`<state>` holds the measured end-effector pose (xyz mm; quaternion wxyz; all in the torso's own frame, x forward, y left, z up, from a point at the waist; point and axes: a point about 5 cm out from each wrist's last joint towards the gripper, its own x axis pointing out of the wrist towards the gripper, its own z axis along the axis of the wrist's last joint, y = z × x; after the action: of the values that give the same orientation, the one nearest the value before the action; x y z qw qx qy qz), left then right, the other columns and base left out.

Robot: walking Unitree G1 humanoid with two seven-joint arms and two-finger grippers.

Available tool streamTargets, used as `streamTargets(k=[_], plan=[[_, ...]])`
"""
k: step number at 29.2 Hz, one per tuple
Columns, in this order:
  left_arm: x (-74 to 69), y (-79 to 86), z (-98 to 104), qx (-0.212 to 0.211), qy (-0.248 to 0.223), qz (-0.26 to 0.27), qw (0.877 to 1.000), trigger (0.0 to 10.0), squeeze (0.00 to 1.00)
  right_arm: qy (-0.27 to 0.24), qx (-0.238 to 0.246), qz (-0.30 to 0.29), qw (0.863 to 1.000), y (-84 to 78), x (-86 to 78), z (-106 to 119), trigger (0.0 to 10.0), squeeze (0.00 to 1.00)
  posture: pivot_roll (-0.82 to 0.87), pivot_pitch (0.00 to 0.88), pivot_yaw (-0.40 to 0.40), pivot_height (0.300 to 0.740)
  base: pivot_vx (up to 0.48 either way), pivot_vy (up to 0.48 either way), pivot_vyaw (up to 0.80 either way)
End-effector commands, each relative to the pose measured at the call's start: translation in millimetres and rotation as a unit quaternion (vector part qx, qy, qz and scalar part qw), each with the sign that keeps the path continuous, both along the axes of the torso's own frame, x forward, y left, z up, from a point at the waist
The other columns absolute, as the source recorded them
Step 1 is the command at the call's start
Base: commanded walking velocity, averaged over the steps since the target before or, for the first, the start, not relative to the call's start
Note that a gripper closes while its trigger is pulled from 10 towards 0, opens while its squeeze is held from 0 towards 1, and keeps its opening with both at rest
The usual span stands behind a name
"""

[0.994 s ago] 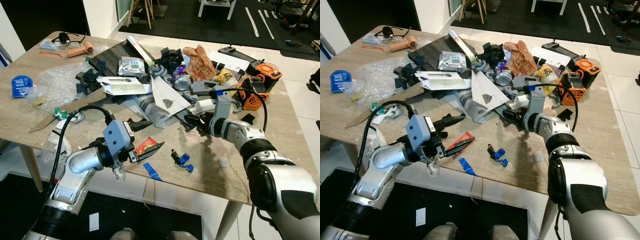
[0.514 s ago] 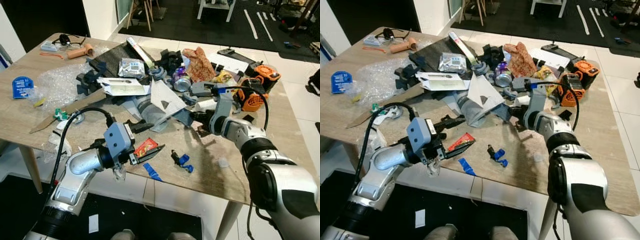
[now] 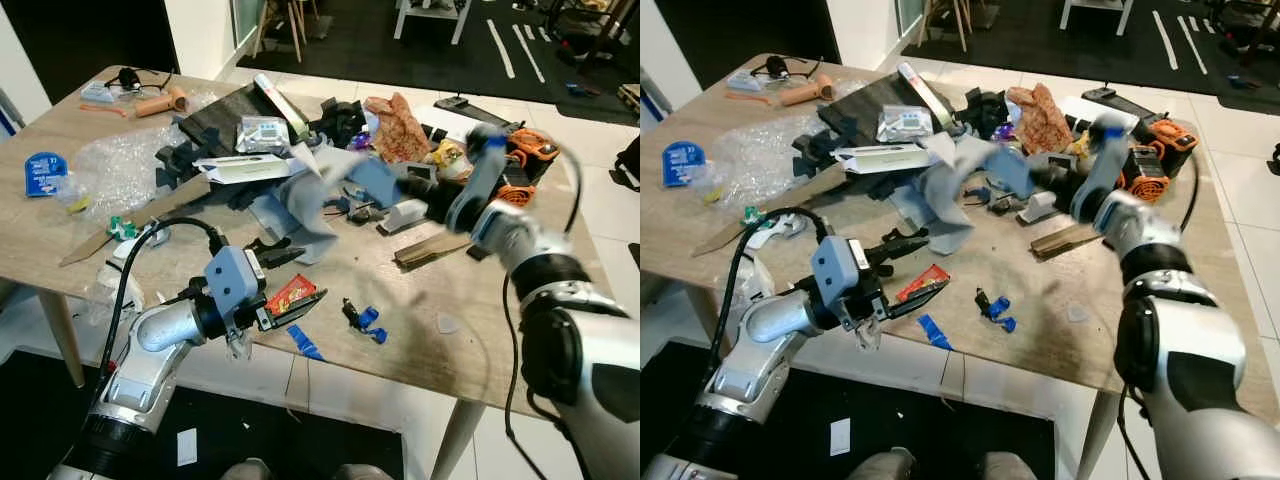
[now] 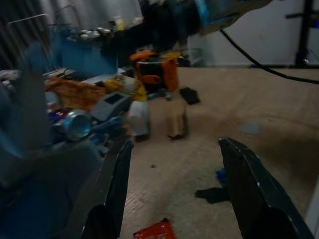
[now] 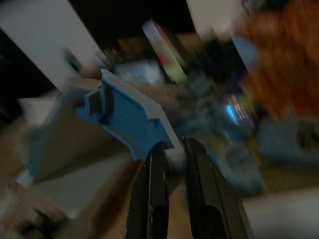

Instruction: Picking trash to rubbish bin

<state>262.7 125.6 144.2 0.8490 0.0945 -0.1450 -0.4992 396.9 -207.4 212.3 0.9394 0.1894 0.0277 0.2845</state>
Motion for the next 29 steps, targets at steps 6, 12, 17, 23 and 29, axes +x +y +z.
streamTargets(k=[6,12,17,23,29], plan=[[2.2,8.9,4,-0.055,0.011,0.038,0.998,10.0,0.00,-0.087,0.058,0.060,0.993,14.3,-9.0,29,0.0,0.00,-0.08,0.000,-0.034,0.740,0.000,0.000,0.00],[2.4,12.4,3,-0.067,0.016,0.052,0.996,10.0,0.00,-0.085,0.127,0.054,0.987,41.6,-28.6,11,6.2,0.00,-0.09,0.000,-0.024,0.740,0.000,0.000,0.00],[7.5,11.8,4,-0.122,0.041,0.101,0.987,10.0,0.00,-0.069,0.120,-0.007,0.990,63.3,-28.6,-11,10.0,0.00,-0.08,0.000,-0.023,0.740,0.000,0.000,0.00],[15.7,10.9,-4,-0.166,0.086,0.197,0.962,10.0,0.00,-0.072,0.032,-0.027,0.997,92.8,-40.9,-27,10.0,0.00,-0.06,0.000,-0.028,0.740,0.000,0.000,0.00],[20.2,18.6,-7,-0.184,0.100,0.244,0.947,10.0,0.00,-0.073,-0.017,-0.035,0.997,89.4,-39.9,-32,10.0,0.00,-0.07,0.000,-0.030,0.740,0.000,0.000,0.00]])
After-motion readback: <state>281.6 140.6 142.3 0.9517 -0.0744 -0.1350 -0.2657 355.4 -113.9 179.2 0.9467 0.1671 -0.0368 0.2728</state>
